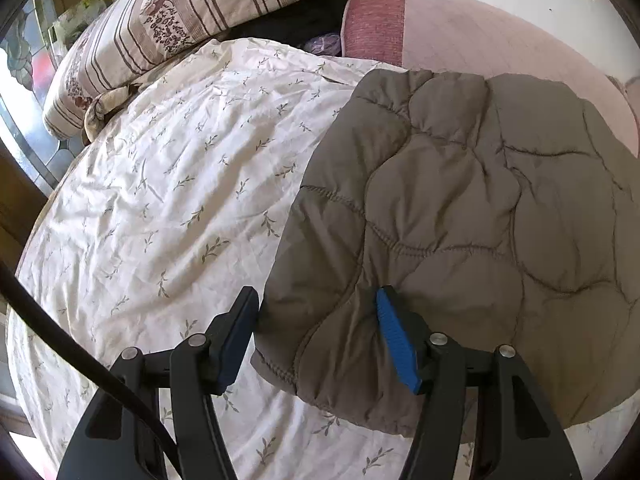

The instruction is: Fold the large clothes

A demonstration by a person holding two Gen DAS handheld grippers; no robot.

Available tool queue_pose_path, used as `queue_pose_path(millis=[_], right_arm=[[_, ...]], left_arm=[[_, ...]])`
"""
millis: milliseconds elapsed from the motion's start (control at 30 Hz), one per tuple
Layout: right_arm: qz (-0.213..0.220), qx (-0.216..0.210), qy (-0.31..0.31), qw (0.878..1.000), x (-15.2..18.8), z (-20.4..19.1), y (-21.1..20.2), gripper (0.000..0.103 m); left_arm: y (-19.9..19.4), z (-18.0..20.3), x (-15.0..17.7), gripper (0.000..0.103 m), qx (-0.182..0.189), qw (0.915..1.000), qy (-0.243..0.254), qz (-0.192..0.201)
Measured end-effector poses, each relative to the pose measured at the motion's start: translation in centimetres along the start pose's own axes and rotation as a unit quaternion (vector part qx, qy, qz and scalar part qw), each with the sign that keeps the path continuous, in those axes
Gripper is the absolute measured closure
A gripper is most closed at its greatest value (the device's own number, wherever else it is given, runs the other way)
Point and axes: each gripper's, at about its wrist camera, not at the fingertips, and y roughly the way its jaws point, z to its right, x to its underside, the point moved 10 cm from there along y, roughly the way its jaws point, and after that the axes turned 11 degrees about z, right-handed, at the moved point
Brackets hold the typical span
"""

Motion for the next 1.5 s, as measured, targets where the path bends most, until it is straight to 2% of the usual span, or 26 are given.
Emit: queue_pose_path(millis=[100, 200, 333, 467, 600, 733, 800, 833, 867, 1000, 1100, 1233, 1500], right_arm=[[0.021, 0.0, -0.008, 1.0, -1.0, -0.2, -1.3, 0.071], [0.034, 0.021, -0.017, 0.999, -1.4, 0.4, -1.9, 0.071], [0.022, 0.043, -0.013, 0.999, -0.9, 1.9, -1.3, 0.071], [-0.006, 0.034, 0.004, 0.999, 0.0, 2.7, -0.2, 0.071], [0.003, 0.024, 0.015, 1.0, -0.8, 2.7, -1.3, 0.07], [0.02, 0.027, 0.009, 0.999, -1.6, 3.0, -2.8, 0.061], [0.022, 0.031, 0.012, 0.999, -1.8, 3.6, -3.2, 0.06], [0.021, 0.032, 0.016, 0.999, -1.8, 3.9, -3.4, 0.059], [0.02, 0.033, 0.019, 0.999, -1.9, 4.2, -3.5, 0.058], [0.014, 0.028, 0.052, 0.998, -1.7, 5.5, -3.9, 0.049], [0.005, 0.014, 0.078, 0.997, -1.3, 5.8, -3.8, 0.046], [-0.01, -0.006, 0.11, 0.994, -0.5, 5.9, -3.4, 0.038], [-0.032, -0.027, 0.168, 0.985, 0.8, 6.6, -2.2, 0.037]], left_arm=[[-0.8, -0.8, -0.6, 0.042, 0.005, 0.9997, -0.023, 0.005], [-0.9, -1.8, -0.8, 0.042, -0.002, 0.9996, -0.028, 0.008], [0.1, -2.2, 0.2, 0.042, -0.001, 0.9994, -0.033, -0.013], [0.9, -1.9, 0.8, 0.042, -0.002, 0.9994, -0.026, -0.024], [0.5, -2.5, 0.4, 0.042, 0.013, 0.9982, -0.051, -0.028], [-0.5, -3.9, -0.4, 0.042, 0.013, 0.9973, -0.07, -0.021], [-0.5, -4.5, -0.3, 0.038, 0.011, 0.9971, -0.071, -0.024], [-0.5, -4.9, -0.1, 0.033, 0.011, 0.9965, -0.077, -0.031], [-0.4, -5.4, 0.1, 0.032, 0.016, 0.9953, -0.089, -0.036], [-0.2, -6.3, 0.8, 0.032, 0.046, 0.9882, -0.135, -0.057], [0.0, -6.3, 1.5, 0.033, 0.087, 0.9767, -0.18, -0.078], [0.3, -5.5, 2.0, 0.033, 0.125, 0.9641, -0.214, -0.095], [1.4, -4.0, 3.1, 0.033, 0.172, 0.9412, -0.263, -0.124]])
